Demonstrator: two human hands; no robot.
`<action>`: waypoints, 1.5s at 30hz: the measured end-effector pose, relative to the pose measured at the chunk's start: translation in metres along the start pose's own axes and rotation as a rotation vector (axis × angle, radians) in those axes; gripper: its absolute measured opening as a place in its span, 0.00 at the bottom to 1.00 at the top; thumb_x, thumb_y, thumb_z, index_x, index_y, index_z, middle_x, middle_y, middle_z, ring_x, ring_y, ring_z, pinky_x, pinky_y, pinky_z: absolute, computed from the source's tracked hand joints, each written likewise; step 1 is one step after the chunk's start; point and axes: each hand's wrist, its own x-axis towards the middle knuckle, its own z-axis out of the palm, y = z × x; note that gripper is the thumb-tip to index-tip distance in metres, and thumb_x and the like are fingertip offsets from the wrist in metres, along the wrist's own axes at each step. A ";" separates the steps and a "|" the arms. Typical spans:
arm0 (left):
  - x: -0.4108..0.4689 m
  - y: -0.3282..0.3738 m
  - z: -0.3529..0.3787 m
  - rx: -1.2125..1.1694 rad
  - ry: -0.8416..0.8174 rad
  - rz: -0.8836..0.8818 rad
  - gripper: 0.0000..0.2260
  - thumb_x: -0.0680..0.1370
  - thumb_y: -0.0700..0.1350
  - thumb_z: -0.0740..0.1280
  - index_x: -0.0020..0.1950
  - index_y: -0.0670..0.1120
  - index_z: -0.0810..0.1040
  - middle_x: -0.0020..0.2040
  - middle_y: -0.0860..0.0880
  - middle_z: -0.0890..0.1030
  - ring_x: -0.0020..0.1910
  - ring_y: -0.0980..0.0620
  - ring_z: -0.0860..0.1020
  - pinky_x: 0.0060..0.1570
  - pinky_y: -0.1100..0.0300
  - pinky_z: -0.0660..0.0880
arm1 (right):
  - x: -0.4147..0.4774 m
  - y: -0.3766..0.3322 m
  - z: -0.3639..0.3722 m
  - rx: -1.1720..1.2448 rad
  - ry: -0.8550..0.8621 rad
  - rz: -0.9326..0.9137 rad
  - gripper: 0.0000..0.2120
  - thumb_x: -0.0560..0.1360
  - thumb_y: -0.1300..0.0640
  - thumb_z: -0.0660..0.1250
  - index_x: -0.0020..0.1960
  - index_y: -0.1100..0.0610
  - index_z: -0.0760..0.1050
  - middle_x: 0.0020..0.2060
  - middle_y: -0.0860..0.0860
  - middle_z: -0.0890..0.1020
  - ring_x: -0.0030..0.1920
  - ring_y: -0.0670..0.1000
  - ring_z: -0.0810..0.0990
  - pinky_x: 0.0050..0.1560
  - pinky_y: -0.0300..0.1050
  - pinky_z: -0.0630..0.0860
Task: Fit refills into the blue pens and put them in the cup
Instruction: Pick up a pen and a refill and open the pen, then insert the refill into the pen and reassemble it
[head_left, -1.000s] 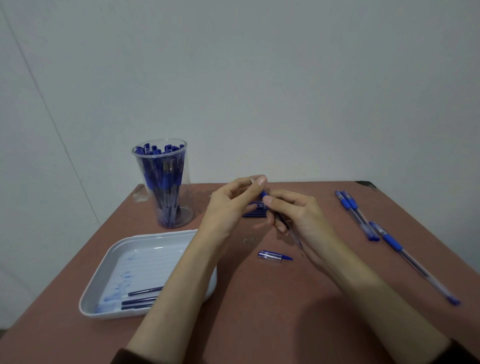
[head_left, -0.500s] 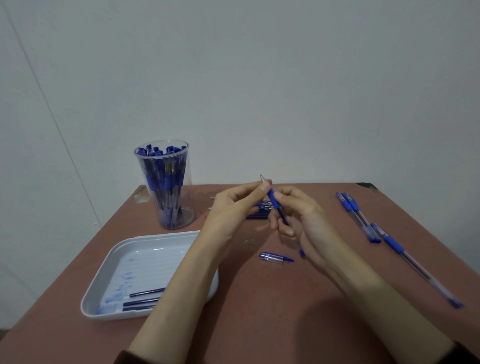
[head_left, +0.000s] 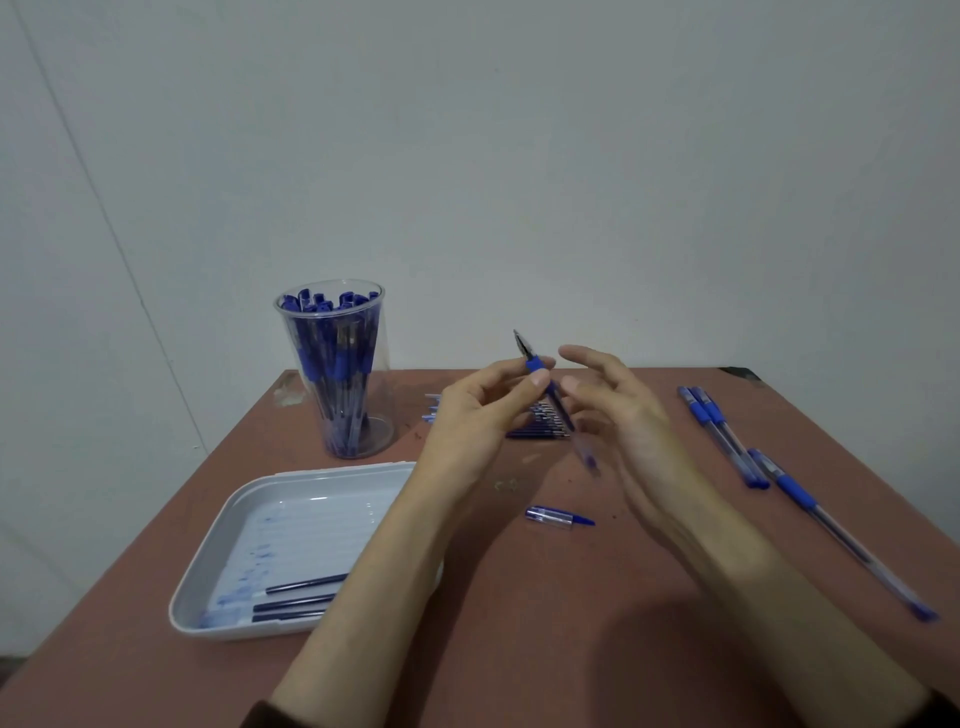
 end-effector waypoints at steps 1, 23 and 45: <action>0.001 0.001 -0.001 0.020 0.001 0.006 0.07 0.77 0.42 0.67 0.53 0.46 0.82 0.45 0.47 0.84 0.48 0.51 0.82 0.54 0.53 0.77 | 0.001 -0.001 -0.002 -0.077 0.041 -0.037 0.11 0.78 0.58 0.63 0.57 0.48 0.78 0.45 0.51 0.82 0.39 0.45 0.76 0.41 0.45 0.69; -0.007 0.006 0.003 0.169 -0.100 -0.053 0.09 0.77 0.40 0.67 0.54 0.39 0.82 0.35 0.45 0.76 0.27 0.56 0.69 0.25 0.65 0.65 | 0.000 -0.006 -0.009 0.033 -0.029 -0.022 0.11 0.69 0.51 0.68 0.48 0.54 0.82 0.38 0.49 0.82 0.42 0.47 0.79 0.51 0.46 0.73; -0.007 0.005 0.010 0.097 0.022 -0.101 0.06 0.74 0.39 0.70 0.49 0.39 0.83 0.26 0.51 0.76 0.22 0.57 0.69 0.23 0.69 0.66 | 0.002 -0.004 -0.004 0.095 0.055 0.050 0.15 0.68 0.47 0.69 0.45 0.58 0.83 0.38 0.52 0.84 0.40 0.46 0.81 0.44 0.41 0.76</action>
